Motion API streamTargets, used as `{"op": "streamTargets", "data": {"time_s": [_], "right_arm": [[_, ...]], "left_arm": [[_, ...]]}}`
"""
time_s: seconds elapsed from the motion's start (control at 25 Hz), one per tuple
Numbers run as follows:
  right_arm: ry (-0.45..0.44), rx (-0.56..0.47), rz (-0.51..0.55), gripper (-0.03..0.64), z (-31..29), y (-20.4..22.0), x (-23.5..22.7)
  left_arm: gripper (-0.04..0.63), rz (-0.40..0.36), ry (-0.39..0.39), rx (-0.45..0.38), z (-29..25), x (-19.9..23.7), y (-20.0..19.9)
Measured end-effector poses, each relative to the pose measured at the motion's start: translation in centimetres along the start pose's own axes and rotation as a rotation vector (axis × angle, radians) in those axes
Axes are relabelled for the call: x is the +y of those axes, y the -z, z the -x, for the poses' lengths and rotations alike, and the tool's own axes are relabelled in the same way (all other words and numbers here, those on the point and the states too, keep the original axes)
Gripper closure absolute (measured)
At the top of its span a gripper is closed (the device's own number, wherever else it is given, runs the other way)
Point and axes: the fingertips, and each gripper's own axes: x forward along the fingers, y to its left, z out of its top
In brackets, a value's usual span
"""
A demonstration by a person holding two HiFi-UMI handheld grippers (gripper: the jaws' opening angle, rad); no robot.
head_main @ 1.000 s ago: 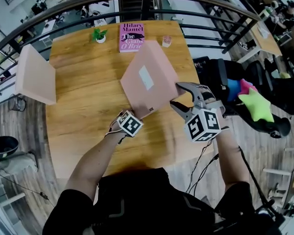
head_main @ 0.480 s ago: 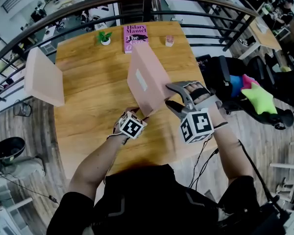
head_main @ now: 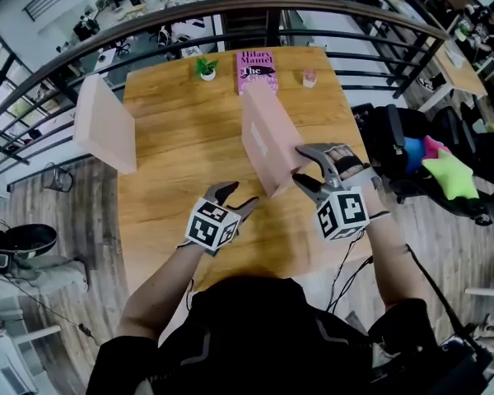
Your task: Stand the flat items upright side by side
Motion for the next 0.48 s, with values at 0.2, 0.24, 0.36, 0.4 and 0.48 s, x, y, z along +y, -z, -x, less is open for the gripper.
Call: {"op": "streamTargets", "data": {"time_s": [0.2, 0.24, 0.36, 0.4, 0.48], "right_arm": [[0.022, -0.018, -0.112, 0.287, -0.2, -0.1, -0.3], [0.023, -0.021, -0.141, 0.286, -0.2, -0.1, -0.4], [0.013, -0.072, -0.276, 0.252, 0.2, -0.8, -0.4], [0.014, -0.095, -0.334, 0.245, 0.3, -1.0, -0.5], [0.024, -0.136, -0.458, 0.231, 0.6, -0.9, -0.8]], "left_arm": [[0.316, 0.06, -0.09, -0.131, 4.4, 1.5, -1.7], [0.316, 0.082, -0.108, -0.149, 5.4, 1.9, -1.6], [0.316, 0.121, -0.16, -0.182, 8.5, 2.8, -0.7], [0.316, 0.118, -0.176, -0.187, 9.4, 3.2, -0.4], [0.317, 0.11, -0.212, -0.19, 10.7, 4.1, -0.2]]}}
